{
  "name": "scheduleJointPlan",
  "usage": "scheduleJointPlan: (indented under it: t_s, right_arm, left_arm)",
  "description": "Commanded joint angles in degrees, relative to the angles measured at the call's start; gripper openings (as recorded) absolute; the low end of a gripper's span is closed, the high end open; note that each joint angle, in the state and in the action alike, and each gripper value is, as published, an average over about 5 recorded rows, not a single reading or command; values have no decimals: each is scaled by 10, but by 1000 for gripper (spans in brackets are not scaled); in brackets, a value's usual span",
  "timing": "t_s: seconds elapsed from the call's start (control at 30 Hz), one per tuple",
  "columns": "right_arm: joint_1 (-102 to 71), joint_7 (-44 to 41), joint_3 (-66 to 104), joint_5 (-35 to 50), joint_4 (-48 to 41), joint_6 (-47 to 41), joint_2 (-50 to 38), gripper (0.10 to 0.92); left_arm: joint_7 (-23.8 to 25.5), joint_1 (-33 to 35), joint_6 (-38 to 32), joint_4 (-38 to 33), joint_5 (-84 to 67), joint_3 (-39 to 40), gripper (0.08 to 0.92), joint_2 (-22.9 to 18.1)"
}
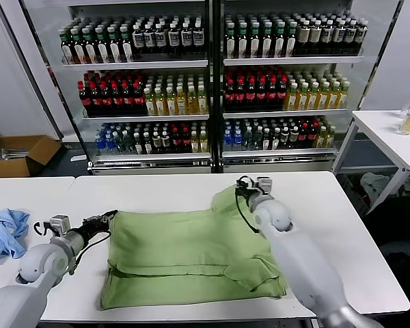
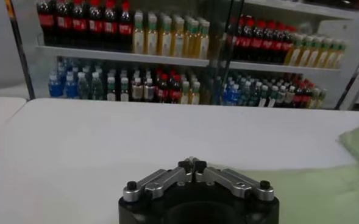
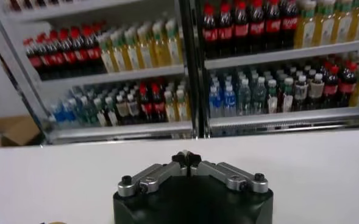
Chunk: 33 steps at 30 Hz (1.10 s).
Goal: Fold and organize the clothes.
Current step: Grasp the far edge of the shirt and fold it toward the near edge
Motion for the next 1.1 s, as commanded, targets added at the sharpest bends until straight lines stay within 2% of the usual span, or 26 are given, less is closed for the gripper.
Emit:
scheduleJointPlan:
  t_s: [0.03,0.33,0.53,0.9,1.1]
  right_arm:
    - [-200,28,81,60,286,-20,-108,107]
    - [-318,18,143,42,359,-20,-117,107]
    - [-372,9,160,24,378,-19,-117,107]
    - [-447,-1,164,-35,377,-20,-113,107]
    - [-458,4,146,-55,370,-20,-112,107]
  left_arm:
    - [-2,175,-10,-143,-17,-86,84,6]
    - [11,261,-10,-159,-19,-166,84,3]
    - [16,269,-1,-164,-33,-191,84,-1]
    - [28,271,67,-169,15,-176,84,-6]
    - [52,273,77,-165,46,-172,84,-4]
